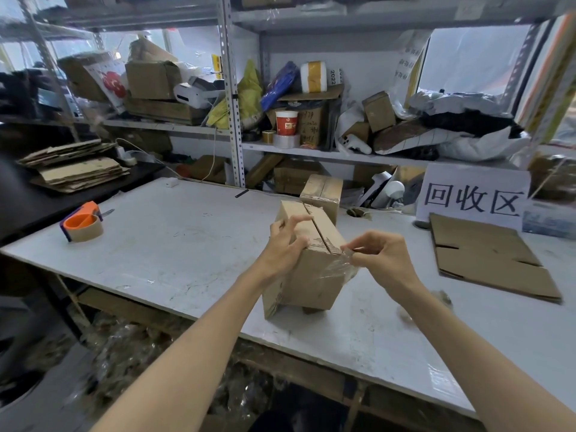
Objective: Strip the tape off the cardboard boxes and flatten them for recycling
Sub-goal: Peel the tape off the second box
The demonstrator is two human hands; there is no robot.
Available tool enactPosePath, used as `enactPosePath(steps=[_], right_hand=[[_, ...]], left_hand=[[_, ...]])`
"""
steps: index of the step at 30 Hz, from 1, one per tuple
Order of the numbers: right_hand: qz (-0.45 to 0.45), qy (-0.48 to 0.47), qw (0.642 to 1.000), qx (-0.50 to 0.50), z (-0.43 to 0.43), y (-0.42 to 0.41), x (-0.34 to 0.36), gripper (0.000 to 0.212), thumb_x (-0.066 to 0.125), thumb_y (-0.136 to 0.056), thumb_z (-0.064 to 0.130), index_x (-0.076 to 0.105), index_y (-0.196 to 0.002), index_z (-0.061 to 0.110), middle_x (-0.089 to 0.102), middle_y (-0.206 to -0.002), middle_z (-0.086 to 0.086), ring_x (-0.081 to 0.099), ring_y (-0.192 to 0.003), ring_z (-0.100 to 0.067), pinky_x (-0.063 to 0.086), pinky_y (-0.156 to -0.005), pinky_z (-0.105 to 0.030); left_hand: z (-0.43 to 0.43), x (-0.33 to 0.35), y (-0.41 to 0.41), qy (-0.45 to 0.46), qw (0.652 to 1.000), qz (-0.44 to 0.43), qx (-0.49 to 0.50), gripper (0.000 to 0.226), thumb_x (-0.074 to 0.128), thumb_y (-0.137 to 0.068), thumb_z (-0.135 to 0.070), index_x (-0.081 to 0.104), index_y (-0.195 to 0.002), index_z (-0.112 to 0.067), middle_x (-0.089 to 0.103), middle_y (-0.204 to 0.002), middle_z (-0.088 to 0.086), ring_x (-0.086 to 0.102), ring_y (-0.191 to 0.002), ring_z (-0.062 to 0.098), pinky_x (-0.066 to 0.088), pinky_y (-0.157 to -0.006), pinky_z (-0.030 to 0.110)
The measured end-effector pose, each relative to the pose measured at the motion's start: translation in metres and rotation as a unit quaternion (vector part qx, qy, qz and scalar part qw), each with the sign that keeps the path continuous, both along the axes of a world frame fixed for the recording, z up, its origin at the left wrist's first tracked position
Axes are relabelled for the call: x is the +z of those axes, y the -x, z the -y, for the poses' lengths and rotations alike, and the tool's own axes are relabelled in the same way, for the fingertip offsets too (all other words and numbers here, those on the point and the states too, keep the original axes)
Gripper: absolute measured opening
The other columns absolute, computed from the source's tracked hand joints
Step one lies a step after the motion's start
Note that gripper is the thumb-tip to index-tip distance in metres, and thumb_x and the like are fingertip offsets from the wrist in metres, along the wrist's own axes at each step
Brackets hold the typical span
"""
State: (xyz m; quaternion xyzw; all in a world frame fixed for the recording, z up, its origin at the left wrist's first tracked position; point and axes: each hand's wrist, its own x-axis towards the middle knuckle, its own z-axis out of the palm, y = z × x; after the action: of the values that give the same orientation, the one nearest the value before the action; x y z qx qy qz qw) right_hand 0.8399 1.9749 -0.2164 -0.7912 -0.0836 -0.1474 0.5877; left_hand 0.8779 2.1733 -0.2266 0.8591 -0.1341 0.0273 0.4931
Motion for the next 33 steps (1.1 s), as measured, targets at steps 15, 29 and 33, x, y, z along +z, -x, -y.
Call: enactPosePath(steps=[15, 29, 33], right_hand=[[-0.050, 0.131, 0.990, 0.019, 0.019, 0.000, 0.003, 0.017, 0.068, -0.067, -0.015, 0.070, -0.077, -0.001, 0.070, -0.070, -0.022, 0.067, -0.062, -0.031, 0.057, -0.066, -0.046], [-0.035, 0.133, 0.975, -0.174, 0.021, -0.009, -0.015, 0.031, 0.057, -0.079, -0.005, 0.075, -0.101, 0.007, 0.073, -0.093, -0.009, 0.062, -0.077, -0.011, 0.047, -0.066, -0.017], [-0.097, 0.037, 0.985, -0.135, 0.011, -0.009, -0.019, 0.028, 0.056, -0.086, 0.006, 0.073, -0.107, 0.012, 0.069, -0.102, -0.001, 0.059, -0.093, -0.010, 0.042, -0.077, -0.020]], left_hand=[[0.009, 0.000, 0.002, -0.121, 0.990, 0.050, -0.050, 0.020, 0.072, -0.086, -0.041, 0.067, -0.105, -0.043, 0.022, -0.156, 0.001, 0.015, -0.145, 0.022, 0.020, -0.117, 0.045], [0.014, -0.009, 0.000, -0.053, 0.997, 0.057, -0.023, 0.017, 0.070, -0.089, -0.034, 0.071, -0.105, -0.038, 0.025, -0.155, -0.003, 0.021, -0.147, 0.020, 0.027, -0.117, 0.052], [0.015, -0.011, -0.001, -0.048, 0.997, 0.053, -0.019, 0.018, 0.070, -0.089, -0.034, 0.071, -0.106, -0.038, 0.024, -0.156, -0.005, 0.021, -0.147, 0.019, 0.028, -0.116, 0.052]])
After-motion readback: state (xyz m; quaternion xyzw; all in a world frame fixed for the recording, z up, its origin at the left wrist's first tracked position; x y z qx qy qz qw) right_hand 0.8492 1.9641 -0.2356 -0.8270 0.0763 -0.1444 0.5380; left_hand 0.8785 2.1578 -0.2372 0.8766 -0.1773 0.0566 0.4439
